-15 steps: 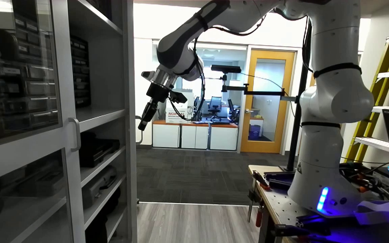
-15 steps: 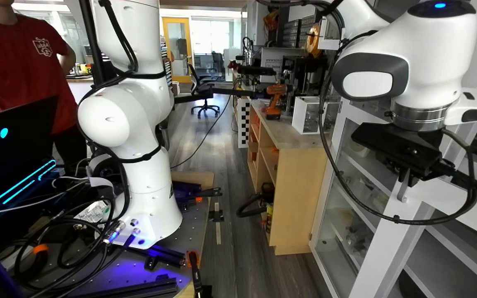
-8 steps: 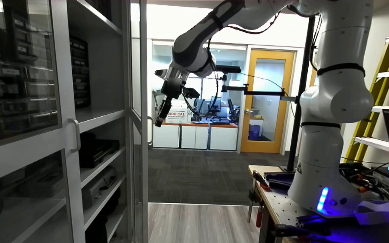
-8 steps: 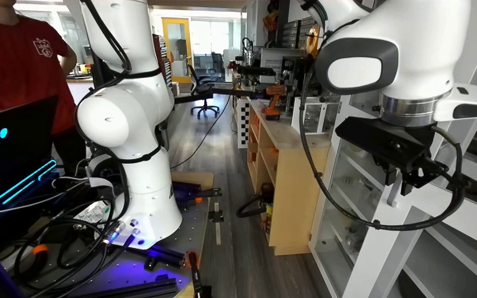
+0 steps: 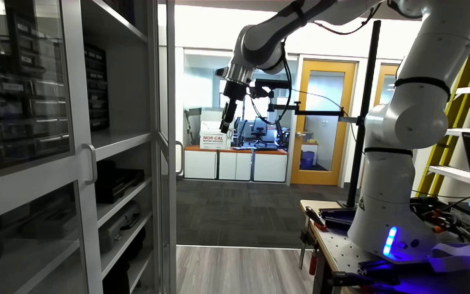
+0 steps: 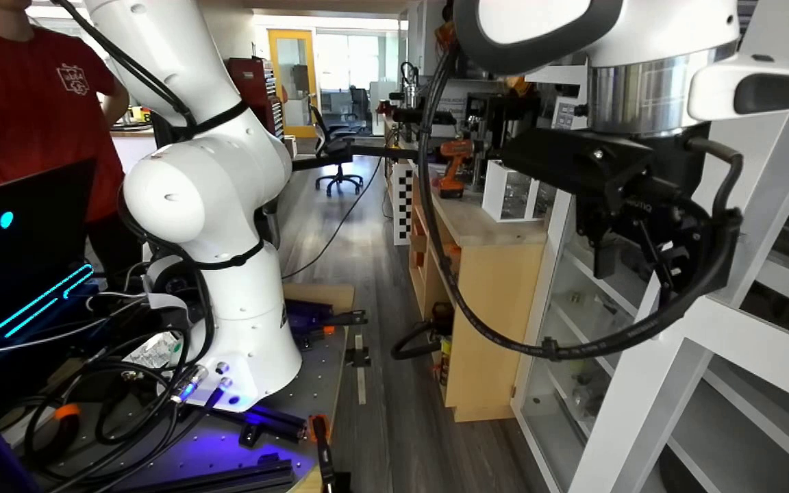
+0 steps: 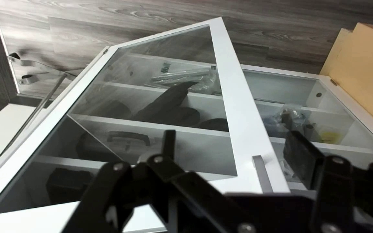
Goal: Open the right door
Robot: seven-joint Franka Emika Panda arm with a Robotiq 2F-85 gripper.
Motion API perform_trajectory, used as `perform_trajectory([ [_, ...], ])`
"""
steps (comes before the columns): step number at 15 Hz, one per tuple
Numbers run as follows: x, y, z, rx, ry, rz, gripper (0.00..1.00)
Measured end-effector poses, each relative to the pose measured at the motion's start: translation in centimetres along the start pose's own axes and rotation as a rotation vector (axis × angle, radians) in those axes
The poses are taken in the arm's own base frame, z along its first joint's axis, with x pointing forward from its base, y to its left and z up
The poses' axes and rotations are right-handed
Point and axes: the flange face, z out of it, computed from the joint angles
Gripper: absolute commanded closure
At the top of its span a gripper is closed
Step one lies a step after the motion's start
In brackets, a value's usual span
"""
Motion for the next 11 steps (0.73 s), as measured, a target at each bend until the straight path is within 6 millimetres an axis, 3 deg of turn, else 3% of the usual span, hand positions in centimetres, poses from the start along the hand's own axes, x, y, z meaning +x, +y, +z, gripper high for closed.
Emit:
perform_trajectory([
  [6, 0.4, -2.4, -0.3, 0.016, -0.060, -0.018, 0.00],
  [11, 0.6, -2.8, 0.0, 0.006, -0.077, 0.002, 0.00],
])
